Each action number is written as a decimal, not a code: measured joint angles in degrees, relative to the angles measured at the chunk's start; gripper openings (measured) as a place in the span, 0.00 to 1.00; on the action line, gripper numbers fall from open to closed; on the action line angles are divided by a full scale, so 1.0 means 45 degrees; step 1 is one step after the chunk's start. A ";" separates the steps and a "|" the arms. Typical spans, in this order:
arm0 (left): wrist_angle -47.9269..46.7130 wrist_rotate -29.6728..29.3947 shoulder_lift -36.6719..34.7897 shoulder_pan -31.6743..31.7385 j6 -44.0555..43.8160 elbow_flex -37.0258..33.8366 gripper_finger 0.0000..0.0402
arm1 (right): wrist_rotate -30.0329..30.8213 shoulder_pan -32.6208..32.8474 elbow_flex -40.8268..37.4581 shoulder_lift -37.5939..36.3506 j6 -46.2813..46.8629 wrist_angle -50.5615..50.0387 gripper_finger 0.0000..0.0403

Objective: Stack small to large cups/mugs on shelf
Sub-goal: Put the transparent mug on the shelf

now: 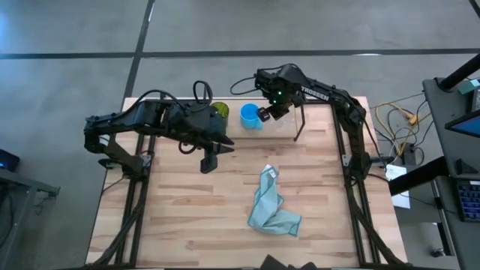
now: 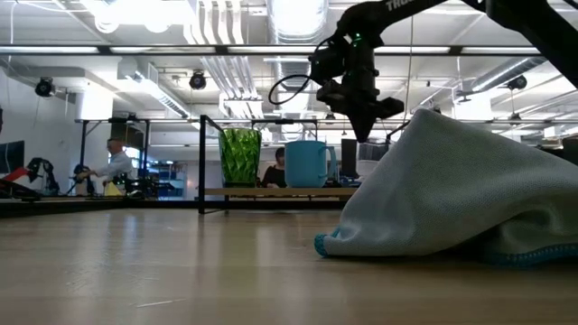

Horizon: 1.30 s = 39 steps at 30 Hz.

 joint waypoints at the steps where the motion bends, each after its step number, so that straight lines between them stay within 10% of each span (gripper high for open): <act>1: -0.0002 0.0011 0.0000 -0.0001 -0.0002 0.0000 0.20 | 0.0010 -0.0073 0.0000 0.0000 0.0112 0.0000 0.02; 39: -0.0118 0.0052 0.0000 0.0000 0.0118 -0.0049 0.20 | -0.0603 -0.0526 -0.0010 0.0000 0.0615 0.0952 0.15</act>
